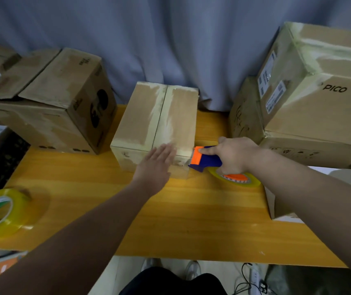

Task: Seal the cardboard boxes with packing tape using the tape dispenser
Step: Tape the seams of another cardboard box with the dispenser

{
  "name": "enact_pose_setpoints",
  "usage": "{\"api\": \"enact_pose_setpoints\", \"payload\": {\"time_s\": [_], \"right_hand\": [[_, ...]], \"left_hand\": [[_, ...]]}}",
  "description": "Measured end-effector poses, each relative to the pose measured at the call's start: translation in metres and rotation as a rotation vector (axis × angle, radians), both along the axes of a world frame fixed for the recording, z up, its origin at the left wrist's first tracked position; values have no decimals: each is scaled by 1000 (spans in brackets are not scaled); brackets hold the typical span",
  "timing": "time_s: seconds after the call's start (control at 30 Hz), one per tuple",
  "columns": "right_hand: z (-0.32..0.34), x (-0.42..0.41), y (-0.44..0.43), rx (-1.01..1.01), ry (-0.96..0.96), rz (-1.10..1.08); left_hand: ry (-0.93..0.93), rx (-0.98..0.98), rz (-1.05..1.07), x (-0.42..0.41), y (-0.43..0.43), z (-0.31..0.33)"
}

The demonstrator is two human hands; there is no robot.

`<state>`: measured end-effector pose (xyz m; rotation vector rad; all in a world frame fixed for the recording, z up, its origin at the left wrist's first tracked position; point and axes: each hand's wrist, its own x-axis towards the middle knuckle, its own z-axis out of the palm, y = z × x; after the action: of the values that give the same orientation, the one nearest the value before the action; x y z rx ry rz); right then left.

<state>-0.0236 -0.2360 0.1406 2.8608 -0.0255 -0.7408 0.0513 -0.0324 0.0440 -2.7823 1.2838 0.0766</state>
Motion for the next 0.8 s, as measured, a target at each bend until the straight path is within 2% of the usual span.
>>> {"api": "enact_pose_setpoints", "payload": {"time_s": [0.17,0.37,0.57,0.8], "right_hand": [[-6,-5,-3,-16,-4,30],[10,-22,-30,62,-94,66],[26,-57,-60,14,-61,26],[29,-67,-68,-31,-46,67]], "left_hand": [[8,5,-112,-4,-29,-3],[7,20,-90,-3,-35,-5],[78,-85,-88,-1,-35,-4],[37,-35,-54,-4,-40,-2]]}}
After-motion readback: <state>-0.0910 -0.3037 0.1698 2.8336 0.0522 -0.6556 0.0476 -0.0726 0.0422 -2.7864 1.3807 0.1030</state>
